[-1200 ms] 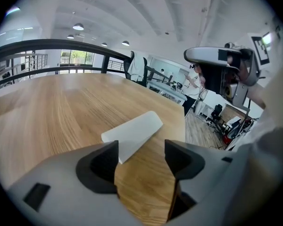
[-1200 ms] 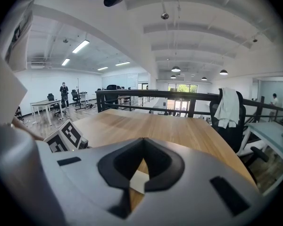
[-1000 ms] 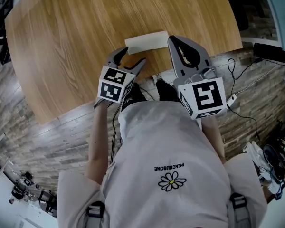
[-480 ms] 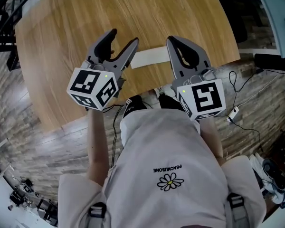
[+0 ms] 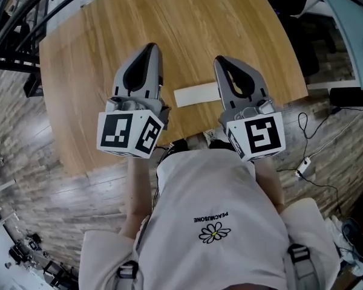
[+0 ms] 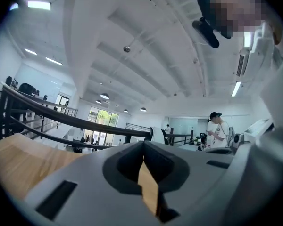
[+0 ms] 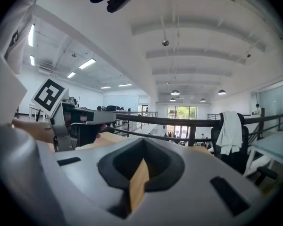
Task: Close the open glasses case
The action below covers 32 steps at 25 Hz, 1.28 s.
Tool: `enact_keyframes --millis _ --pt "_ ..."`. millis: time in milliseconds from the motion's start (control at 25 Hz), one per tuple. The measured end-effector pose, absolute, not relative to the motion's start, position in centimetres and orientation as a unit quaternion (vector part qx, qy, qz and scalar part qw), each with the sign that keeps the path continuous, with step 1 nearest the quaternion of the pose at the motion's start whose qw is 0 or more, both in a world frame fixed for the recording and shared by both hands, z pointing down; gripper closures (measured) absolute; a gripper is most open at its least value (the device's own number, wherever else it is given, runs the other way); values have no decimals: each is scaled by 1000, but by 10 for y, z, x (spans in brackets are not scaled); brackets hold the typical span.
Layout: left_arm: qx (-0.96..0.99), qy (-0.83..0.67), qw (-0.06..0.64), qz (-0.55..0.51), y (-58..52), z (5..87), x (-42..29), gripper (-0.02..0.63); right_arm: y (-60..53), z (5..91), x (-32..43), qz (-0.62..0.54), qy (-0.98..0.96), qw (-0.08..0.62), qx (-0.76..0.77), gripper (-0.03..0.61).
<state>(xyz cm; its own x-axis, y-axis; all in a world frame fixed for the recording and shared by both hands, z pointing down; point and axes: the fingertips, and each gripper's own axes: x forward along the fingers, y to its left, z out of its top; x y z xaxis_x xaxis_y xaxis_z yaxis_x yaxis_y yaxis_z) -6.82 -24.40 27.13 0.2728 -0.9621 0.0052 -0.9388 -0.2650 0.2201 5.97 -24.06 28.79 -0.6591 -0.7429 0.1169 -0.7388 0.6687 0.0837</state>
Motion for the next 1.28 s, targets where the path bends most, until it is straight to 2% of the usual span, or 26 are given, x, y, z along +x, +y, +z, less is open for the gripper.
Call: enact_keyframes --millis 360,1280 --pt "734 -677 27 -54 -218 274 -76 597 -240 292 81 -9 -893 47 448 572" --pt "723 -687 37 -65 -222 279 -83 597 -249 303 96 6 -887 60 457 572"
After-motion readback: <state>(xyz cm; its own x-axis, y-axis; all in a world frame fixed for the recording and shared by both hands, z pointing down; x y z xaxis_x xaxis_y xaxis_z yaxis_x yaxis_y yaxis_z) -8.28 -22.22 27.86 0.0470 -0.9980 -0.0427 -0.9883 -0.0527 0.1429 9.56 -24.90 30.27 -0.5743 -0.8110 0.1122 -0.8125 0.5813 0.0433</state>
